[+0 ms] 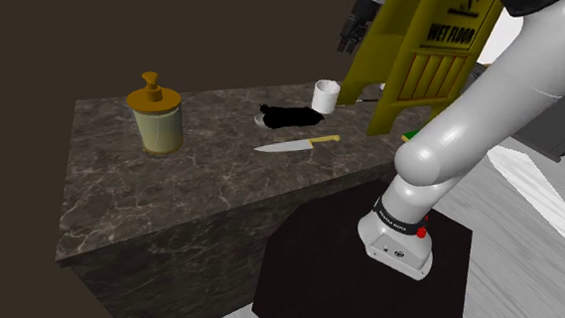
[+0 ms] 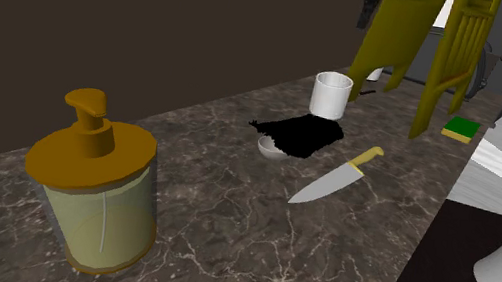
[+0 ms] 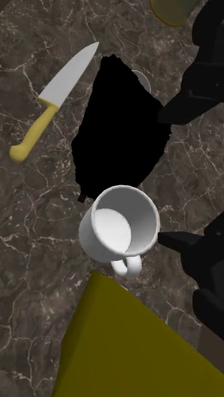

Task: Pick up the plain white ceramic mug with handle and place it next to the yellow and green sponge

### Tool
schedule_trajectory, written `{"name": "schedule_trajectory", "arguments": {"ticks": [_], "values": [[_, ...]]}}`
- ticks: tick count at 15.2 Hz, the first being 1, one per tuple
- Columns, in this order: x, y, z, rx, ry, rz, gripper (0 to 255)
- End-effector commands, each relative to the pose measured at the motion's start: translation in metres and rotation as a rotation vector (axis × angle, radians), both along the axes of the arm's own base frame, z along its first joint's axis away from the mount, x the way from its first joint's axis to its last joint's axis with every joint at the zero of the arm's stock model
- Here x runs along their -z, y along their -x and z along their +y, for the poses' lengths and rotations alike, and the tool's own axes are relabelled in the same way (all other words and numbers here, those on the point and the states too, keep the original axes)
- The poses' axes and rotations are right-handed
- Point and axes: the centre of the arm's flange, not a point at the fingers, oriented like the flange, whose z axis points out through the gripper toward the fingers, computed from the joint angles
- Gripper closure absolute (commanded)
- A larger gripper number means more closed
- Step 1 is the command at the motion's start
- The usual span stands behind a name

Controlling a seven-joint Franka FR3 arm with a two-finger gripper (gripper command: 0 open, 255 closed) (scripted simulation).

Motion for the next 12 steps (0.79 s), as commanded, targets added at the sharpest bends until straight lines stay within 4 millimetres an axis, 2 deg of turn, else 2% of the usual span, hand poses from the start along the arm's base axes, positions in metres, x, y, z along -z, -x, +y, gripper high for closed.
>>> {"name": "schedule_trajectory", "arguments": {"ticks": [1, 6, 7, 12], "values": [[-0.007, -0.003, -0.023, -0.001, 0.018, 0.026, 0], [-0.026, -0.018, -0.079, -0.024, 0.068, 0.101, 0], [-0.028, -0.019, -0.082, -0.025, 0.071, 0.106, 0], [-0.001, -0.019, -0.079, -0.025, 0.071, 0.106, 0]]}}
